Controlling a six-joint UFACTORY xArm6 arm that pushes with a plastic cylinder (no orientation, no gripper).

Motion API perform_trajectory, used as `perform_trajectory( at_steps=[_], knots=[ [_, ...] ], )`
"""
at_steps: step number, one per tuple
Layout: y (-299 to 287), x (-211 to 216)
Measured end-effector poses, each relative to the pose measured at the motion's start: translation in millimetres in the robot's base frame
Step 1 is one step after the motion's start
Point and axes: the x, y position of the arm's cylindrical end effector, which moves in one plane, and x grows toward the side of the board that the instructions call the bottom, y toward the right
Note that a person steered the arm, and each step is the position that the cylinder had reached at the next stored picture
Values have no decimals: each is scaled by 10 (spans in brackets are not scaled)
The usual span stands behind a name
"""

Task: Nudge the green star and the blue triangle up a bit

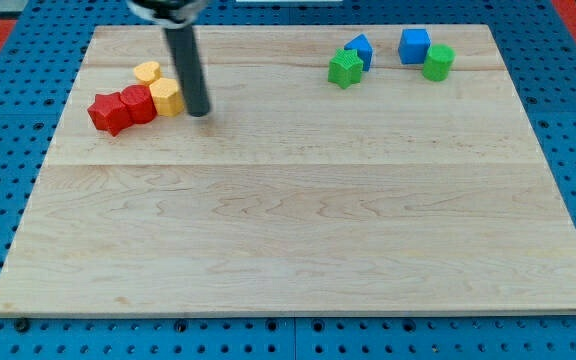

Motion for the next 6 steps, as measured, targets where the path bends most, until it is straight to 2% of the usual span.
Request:
perform_trajectory(
  at_steps=[1,2,4,5,6],
  knots=[
    [560,-181],
    [1187,-595],
    [2344,-597],
    [2121,-435],
    [1307,-602]
  ],
)
